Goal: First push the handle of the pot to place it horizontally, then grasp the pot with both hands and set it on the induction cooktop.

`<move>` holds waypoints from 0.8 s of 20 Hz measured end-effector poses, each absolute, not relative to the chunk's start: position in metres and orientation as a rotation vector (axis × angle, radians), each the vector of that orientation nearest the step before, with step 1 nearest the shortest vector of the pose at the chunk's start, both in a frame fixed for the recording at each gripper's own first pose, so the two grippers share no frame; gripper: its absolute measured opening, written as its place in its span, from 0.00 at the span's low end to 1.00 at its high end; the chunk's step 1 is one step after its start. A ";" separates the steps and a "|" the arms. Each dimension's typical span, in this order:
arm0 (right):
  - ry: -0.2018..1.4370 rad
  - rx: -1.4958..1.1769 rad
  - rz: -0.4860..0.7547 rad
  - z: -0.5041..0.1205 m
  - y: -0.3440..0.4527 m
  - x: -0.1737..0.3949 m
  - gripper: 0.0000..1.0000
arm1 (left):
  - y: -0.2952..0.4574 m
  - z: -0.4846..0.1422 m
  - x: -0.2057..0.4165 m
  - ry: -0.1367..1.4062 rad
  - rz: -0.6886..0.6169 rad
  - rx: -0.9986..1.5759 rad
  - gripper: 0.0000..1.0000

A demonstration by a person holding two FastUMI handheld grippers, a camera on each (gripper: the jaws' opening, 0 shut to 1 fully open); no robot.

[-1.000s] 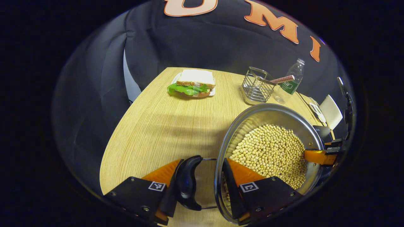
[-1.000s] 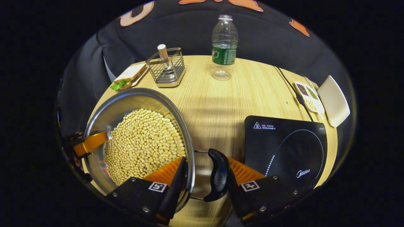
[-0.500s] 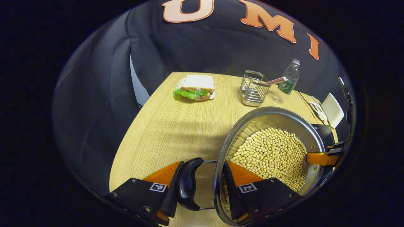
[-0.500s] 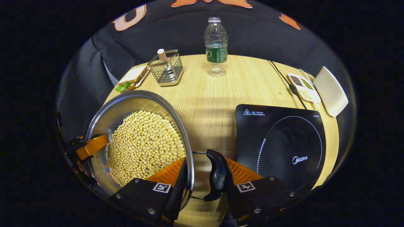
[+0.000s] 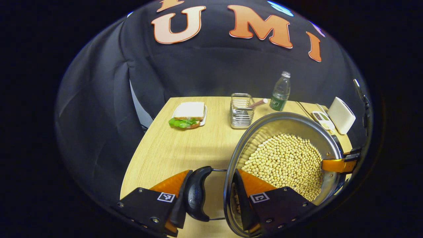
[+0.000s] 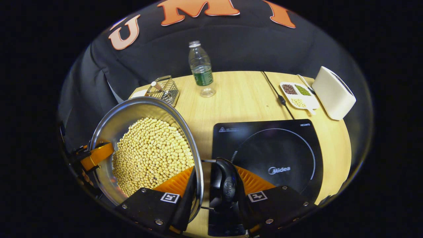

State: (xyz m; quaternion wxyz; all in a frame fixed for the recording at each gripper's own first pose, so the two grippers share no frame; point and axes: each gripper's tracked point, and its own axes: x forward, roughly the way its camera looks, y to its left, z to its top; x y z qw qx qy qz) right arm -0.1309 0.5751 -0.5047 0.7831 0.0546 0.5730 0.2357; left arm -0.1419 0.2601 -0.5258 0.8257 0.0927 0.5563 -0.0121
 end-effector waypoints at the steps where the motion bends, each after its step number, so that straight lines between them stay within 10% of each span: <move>1: 1.235 0.122 0.507 -0.505 0.574 -0.131 0.56 | 0.257 -0.519 -0.141 1.176 -0.029 0.202 0.66; 16: 1.207 0.186 0.392 -0.483 0.534 -0.122 0.60 | 0.214 -0.507 -0.128 1.133 -0.152 0.235 0.66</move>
